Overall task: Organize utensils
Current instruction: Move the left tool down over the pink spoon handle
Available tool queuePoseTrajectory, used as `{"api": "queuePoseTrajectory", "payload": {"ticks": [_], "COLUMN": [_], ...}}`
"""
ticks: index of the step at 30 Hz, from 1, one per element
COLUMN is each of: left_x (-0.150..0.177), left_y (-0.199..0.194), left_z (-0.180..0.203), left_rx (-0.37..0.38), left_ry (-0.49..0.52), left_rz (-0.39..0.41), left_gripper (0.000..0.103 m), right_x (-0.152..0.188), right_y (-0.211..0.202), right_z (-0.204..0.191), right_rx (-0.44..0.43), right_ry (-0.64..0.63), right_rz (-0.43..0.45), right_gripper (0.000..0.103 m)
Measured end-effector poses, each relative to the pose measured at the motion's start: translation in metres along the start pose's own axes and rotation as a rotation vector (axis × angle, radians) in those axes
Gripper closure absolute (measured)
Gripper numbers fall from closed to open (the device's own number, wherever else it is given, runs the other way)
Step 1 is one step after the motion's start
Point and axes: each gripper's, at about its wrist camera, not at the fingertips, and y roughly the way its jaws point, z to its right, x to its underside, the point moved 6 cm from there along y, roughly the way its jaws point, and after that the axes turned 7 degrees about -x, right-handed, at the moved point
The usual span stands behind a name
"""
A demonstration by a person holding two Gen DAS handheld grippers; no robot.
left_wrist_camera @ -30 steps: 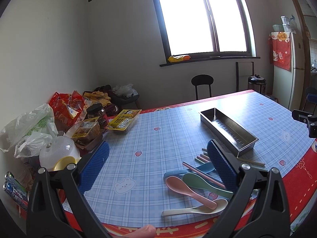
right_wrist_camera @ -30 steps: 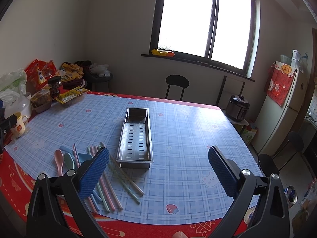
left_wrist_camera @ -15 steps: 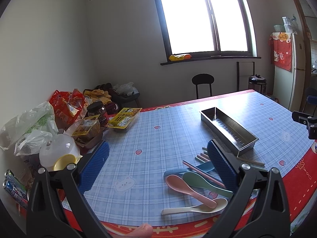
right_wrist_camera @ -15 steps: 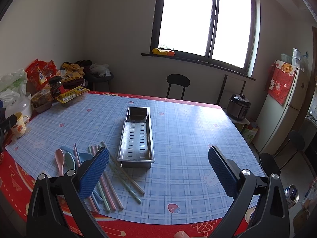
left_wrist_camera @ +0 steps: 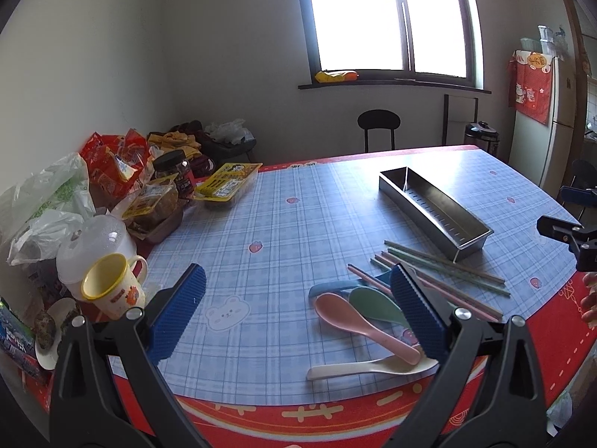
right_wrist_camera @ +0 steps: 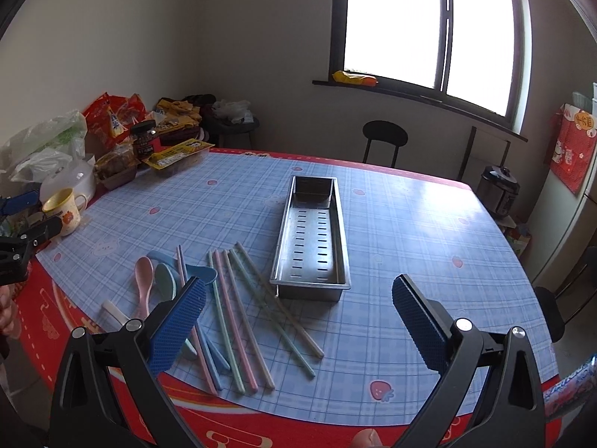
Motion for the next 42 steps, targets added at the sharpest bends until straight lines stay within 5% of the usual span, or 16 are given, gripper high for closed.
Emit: {"api": "queuePoseTrajectory", "payload": {"ticks": [14,17,23,28,30,42], "left_x": [0.073,0.085,0.091,0.084,0.083,0.083], "left_y": [0.035,0.039,0.047,0.054,0.058,0.081], "left_z": [0.001,0.01,0.019,0.027,0.031,0.051], "left_rx": [0.07,0.087,0.122,0.172,0.196,0.233], "left_ry": [-0.048,-0.041,-0.051,-0.07,-0.083,-0.098], "left_rz": [-0.174,-0.201,-0.223,-0.216,-0.221,-0.262], "left_gripper": [0.007,0.017,0.034,0.054,0.057,0.061], "right_x": [0.047,0.052,0.059,0.064,0.067,0.059], "right_y": [0.064,0.068,0.074,0.088,0.096,0.133], "right_z": [-0.041,-0.046,-0.045,-0.044,-0.047,-0.08], "right_rx": [-0.15,-0.207,-0.258,-0.315,-0.344,-0.442], "right_ry": [-0.084,-0.077,-0.05,-0.014,-0.007,-0.057], "right_rz": [-0.149,-0.155,-0.173,-0.195,-0.214,-0.283], "right_gripper": [0.005,0.007,0.038,0.08,0.089,0.093]}}
